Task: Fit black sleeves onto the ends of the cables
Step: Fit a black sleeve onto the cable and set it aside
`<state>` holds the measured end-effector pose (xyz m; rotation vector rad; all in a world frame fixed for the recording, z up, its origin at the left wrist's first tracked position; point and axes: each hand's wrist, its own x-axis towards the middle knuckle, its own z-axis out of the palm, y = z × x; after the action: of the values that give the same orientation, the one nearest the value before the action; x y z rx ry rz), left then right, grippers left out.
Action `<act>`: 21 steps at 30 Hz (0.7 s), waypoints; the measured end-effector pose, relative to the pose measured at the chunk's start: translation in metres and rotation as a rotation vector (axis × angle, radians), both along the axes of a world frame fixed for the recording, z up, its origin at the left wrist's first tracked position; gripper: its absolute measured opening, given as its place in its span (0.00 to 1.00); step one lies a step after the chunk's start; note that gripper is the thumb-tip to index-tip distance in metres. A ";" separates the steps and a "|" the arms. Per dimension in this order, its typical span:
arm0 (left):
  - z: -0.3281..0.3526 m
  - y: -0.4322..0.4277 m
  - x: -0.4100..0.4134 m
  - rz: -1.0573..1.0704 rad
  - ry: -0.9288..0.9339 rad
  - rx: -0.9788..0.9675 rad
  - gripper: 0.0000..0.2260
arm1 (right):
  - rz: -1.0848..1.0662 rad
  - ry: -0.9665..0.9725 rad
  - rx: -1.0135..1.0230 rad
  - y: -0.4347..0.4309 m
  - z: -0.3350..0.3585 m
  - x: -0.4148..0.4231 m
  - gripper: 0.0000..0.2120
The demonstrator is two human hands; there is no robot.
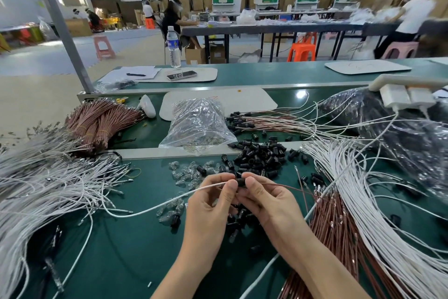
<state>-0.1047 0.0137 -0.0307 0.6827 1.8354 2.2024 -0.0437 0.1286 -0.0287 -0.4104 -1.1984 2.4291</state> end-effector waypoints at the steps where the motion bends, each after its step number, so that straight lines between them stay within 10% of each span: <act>1: 0.000 0.000 0.000 0.004 -0.003 0.002 0.05 | -0.004 -0.008 -0.005 0.000 0.000 0.000 0.15; 21: 0.001 0.001 -0.001 -0.005 -0.056 -0.001 0.09 | -0.057 -0.098 0.146 -0.001 0.004 0.003 0.16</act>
<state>-0.1055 0.0150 -0.0300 0.6178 1.8064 2.1942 -0.0411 0.1280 -0.0249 -0.5163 -1.3764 2.2789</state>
